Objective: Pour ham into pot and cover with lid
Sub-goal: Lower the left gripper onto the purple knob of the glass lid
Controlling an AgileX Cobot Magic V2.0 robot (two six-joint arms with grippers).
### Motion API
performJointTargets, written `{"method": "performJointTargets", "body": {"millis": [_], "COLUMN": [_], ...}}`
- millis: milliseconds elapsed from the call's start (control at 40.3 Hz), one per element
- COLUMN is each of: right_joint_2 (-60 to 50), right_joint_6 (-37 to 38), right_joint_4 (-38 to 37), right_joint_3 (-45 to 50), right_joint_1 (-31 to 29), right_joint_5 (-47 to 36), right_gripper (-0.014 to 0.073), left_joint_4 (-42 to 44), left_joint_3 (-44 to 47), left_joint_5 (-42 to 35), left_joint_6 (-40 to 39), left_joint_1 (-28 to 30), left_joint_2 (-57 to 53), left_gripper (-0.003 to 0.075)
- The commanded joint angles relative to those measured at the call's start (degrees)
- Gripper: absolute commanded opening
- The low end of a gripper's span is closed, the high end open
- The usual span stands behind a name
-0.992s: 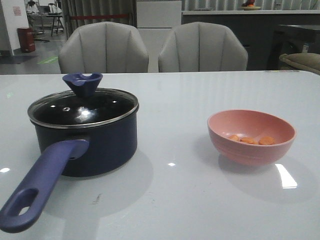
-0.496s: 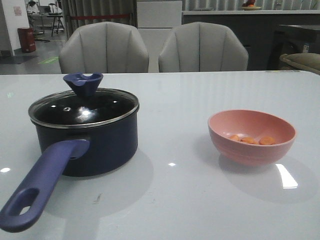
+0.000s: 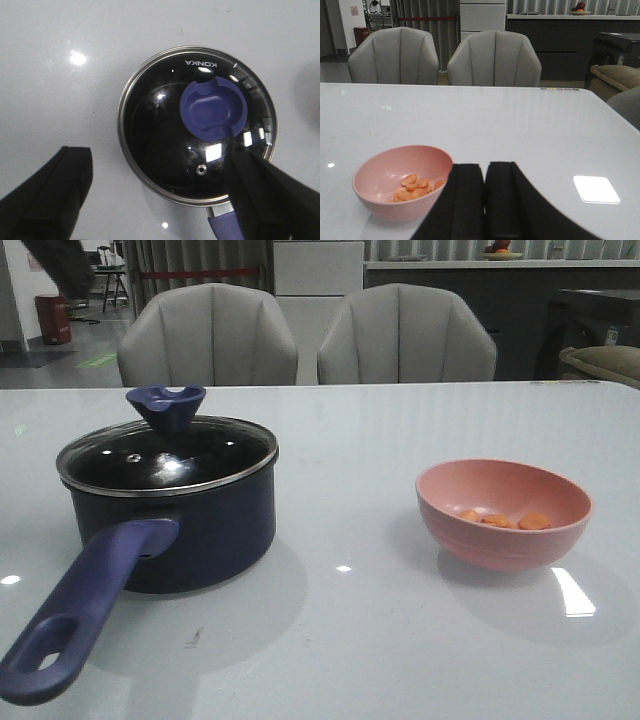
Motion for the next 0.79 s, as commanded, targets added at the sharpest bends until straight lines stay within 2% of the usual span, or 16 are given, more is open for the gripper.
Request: {"method": "performJointTargets", "body": {"millis": [0, 74, 298, 769], "right_joint_2": [-1.1, -1.1, -1.1, -1.1], "right_joint_6": [-0.5, -0.5, -0.5, -0.5], "right_joint_4": [-0.4, -0.4, -0.4, -0.4], "right_joint_3": [-0.3, -0.3, -0.3, -0.3], "right_joint_1": [-0.4, -0.4, -0.4, -0.4], "right_joint_5": [-4.8, -4.8, -4.8, -4.8], "right_gripper": [0.0138, 0.0138, 0.0138, 0.0138], "left_joint_4": [6.0, 8.0, 7.8, 7.0], "left_joint_3": [-5.2, -8.5, -16.6, -23.5], "left_joint_5": [-0.6, 1.5, 7.7, 12.4], "left_joint_6": [-6.8, -9.6, -11.3, -14.0], "left_joint_1": [-3.9, -5.8, -8.5, -9.1], "left_joint_2": [2.4, 5.8, 13.9, 22.1], "left_gripper": [0.0585, 0.0585, 0.0585, 0.0585]}}
